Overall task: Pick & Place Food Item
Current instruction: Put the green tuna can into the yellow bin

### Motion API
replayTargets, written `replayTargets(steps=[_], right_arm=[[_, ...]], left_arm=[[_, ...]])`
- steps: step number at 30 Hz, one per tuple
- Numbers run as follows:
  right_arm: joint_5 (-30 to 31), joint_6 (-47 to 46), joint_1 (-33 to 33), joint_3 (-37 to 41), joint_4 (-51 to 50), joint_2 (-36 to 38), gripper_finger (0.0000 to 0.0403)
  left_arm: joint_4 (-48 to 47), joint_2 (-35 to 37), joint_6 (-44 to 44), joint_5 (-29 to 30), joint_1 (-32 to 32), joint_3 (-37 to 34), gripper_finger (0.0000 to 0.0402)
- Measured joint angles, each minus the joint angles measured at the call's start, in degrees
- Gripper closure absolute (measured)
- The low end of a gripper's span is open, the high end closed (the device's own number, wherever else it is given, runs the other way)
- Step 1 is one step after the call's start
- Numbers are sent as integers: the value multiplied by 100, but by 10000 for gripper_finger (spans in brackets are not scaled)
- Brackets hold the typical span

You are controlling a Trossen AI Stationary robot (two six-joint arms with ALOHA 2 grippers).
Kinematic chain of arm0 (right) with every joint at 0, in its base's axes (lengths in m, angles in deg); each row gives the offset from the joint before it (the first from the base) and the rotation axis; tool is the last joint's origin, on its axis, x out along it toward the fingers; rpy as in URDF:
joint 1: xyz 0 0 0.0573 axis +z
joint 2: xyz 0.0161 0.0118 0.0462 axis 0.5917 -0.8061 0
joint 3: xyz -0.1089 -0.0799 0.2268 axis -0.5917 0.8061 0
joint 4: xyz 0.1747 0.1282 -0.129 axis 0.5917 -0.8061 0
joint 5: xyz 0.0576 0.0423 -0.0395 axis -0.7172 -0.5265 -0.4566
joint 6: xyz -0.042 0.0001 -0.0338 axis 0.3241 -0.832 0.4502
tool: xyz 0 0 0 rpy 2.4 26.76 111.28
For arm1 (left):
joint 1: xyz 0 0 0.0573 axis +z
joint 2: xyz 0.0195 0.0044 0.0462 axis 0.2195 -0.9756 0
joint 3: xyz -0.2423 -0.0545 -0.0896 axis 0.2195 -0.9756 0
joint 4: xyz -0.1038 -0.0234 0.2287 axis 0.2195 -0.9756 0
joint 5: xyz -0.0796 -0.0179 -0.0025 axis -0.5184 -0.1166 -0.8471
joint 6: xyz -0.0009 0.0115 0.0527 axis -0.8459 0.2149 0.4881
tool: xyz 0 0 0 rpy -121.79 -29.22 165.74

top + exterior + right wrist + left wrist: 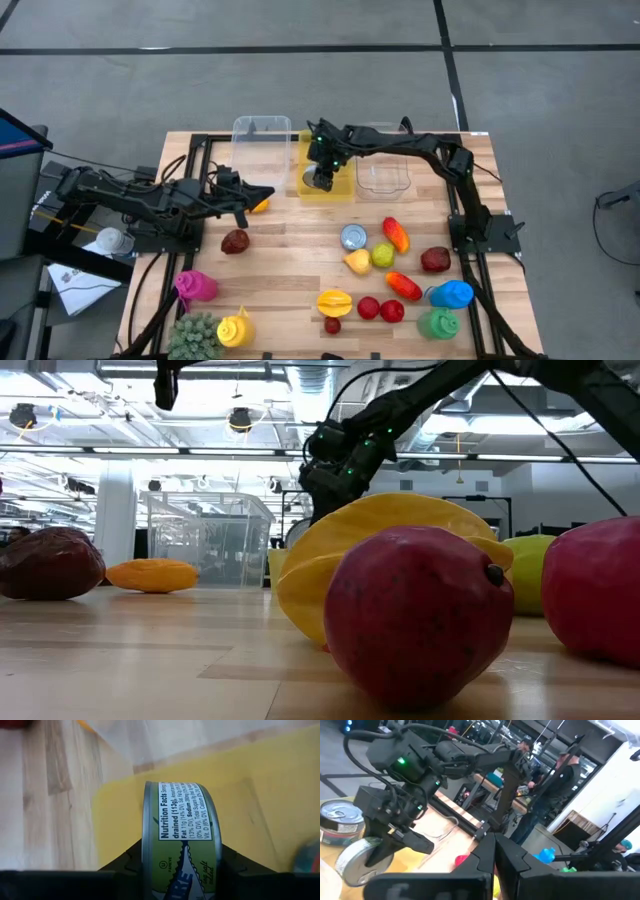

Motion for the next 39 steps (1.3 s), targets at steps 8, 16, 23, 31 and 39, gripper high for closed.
replayTargets(steps=[8,16,23,31,39], right_arm=[[-138,39,-57,119,137,-7,276],[-678,63,-235,101,275,-203,276],[-928,36,-283,123,232,-280,276],[-919,31,-210,117,192,-280,276],[-773,18,-133,117,202,-278,196]], left_arm=[[-112,-40,-22,-2,0,-2,402],[-113,-41,-24,-2,0,-2,402],[-111,-41,-26,0,0,0,401],[-107,-42,-48,0,0,0,402],[-109,-41,-50,0,0,-2,402]])
